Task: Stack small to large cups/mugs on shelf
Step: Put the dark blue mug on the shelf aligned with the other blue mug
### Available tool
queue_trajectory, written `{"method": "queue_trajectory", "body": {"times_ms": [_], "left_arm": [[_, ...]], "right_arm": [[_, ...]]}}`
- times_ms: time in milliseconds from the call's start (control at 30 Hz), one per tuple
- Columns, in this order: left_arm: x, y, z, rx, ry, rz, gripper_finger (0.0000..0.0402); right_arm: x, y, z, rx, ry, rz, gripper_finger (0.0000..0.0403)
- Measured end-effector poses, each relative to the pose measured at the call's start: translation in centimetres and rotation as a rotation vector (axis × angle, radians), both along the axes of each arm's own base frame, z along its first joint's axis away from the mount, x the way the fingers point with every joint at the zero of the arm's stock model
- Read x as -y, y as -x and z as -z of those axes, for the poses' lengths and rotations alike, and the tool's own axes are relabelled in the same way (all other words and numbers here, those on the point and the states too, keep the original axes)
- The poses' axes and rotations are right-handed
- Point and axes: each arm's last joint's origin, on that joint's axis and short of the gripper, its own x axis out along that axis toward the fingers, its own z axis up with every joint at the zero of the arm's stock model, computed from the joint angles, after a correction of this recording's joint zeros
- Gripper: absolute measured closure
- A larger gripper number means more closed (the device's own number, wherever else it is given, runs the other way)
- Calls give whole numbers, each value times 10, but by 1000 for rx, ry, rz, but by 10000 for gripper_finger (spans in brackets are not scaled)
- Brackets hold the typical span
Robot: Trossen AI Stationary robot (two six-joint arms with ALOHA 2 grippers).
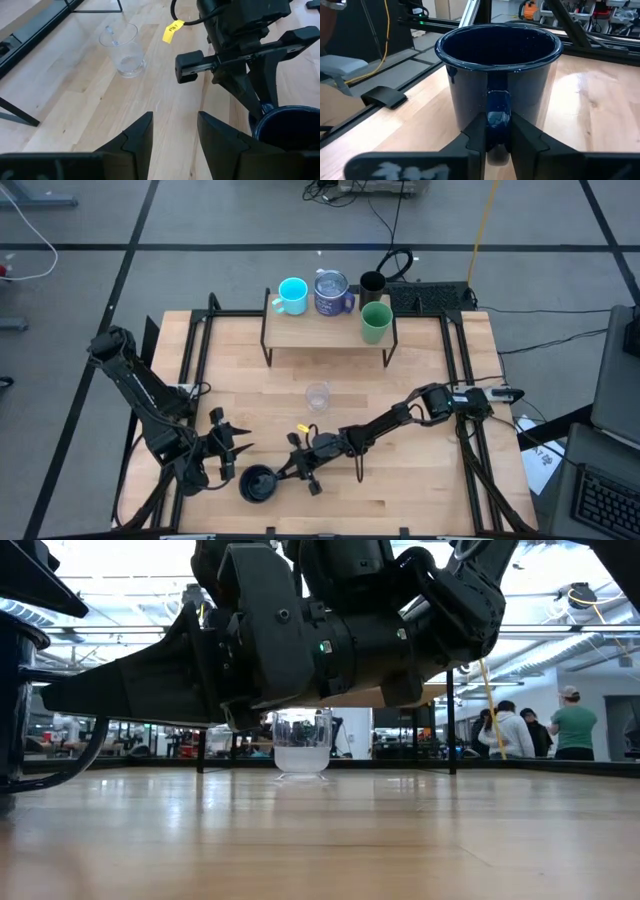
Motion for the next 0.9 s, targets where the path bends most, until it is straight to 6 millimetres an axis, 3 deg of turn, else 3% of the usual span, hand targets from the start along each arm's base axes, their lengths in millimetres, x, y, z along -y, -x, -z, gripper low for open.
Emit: {"method": "queue_trajectory", "body": {"times_ms": [200,467,733,900], "left_arm": [[0,0,0,7,-6,-3,245],[-5,1,-8,68,-48,-19,245],[-18,4,-25,143,-66,-38,245],[-23,3,-30,158,-99,-40,245]], "right_arm": [[6,1,-14,-51,35,10,355],[11,15,-54,-193,139,18,355],[20,45,-109,-281,180,9,355],[26,75,-122,-256,143,51,354]]}}
